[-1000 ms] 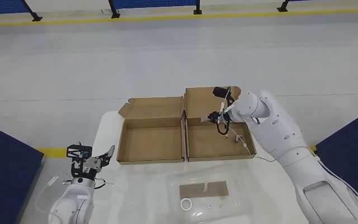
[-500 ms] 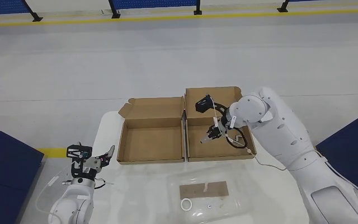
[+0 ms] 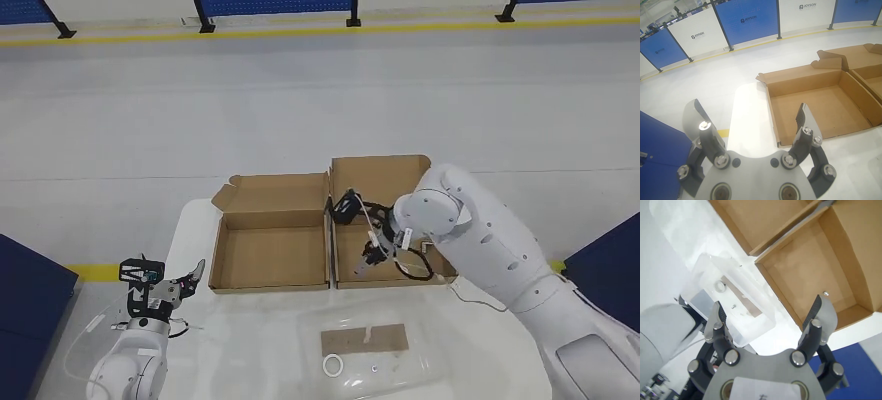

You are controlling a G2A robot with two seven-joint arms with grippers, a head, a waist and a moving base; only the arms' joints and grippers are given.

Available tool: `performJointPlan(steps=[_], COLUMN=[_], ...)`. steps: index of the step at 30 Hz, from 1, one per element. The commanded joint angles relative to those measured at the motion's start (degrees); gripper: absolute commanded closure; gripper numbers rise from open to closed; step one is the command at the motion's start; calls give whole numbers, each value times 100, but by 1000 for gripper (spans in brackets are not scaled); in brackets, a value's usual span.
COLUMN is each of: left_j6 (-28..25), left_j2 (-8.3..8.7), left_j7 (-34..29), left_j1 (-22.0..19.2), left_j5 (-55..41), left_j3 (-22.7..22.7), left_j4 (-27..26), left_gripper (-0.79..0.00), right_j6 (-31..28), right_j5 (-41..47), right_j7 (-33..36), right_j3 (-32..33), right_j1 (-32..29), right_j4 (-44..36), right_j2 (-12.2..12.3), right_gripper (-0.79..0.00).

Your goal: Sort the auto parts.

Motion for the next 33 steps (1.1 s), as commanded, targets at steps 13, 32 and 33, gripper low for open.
performJointPlan(steps=[13,32,33], left_j6=[0,0,0], left_j2=[0,0,0], left_j7=[0,0,0], left_j1=[0,0,0], left_j5=[0,0,0], left_j3=[0,0,0], left_j4=[0,0,0], left_gripper=[-785,-785,-785], right_j6=[-3,311,364], right_j5=[1478,1030,990], right_j7=[0,0,0], right_j3=[-2362,-2778,-2846], right_j1=[1161,783,765], right_j4=[-542,-1581,-1647], right_j2=[489,663,684], right_gripper=[-785,-785,-785])
